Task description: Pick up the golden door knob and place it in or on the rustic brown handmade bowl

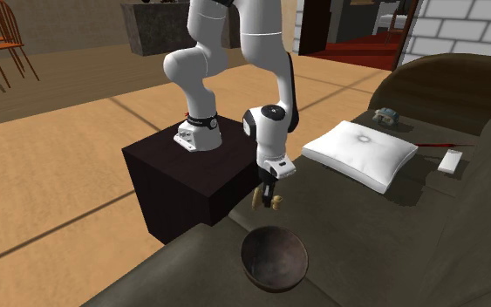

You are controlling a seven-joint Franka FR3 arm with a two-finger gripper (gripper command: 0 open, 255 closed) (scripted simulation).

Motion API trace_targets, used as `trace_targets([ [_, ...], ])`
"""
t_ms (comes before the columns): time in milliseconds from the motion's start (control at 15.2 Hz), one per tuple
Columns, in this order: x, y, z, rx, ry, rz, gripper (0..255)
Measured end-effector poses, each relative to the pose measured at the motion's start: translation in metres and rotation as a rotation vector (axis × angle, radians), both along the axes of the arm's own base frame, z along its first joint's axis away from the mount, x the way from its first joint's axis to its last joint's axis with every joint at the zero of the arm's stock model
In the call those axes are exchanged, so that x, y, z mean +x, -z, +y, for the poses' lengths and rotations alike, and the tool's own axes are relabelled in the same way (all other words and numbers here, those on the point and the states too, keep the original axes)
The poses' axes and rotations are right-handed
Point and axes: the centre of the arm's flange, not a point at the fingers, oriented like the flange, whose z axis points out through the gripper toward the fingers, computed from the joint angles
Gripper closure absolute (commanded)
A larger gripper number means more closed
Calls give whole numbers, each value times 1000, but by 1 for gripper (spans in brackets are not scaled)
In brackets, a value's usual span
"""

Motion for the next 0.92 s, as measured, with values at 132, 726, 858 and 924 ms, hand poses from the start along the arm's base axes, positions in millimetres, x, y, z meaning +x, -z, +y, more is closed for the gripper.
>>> trace_targets([
  [132, 1, -11, 0, 0, 0, 0, 255],
  [726, 0, -59, -1, 0, 0, -1, 255],
  [858, 1, -70, -1, 0, 1, 0, 255],
  [924, 1, -75, 0, 0, 0, 0, 255],
])
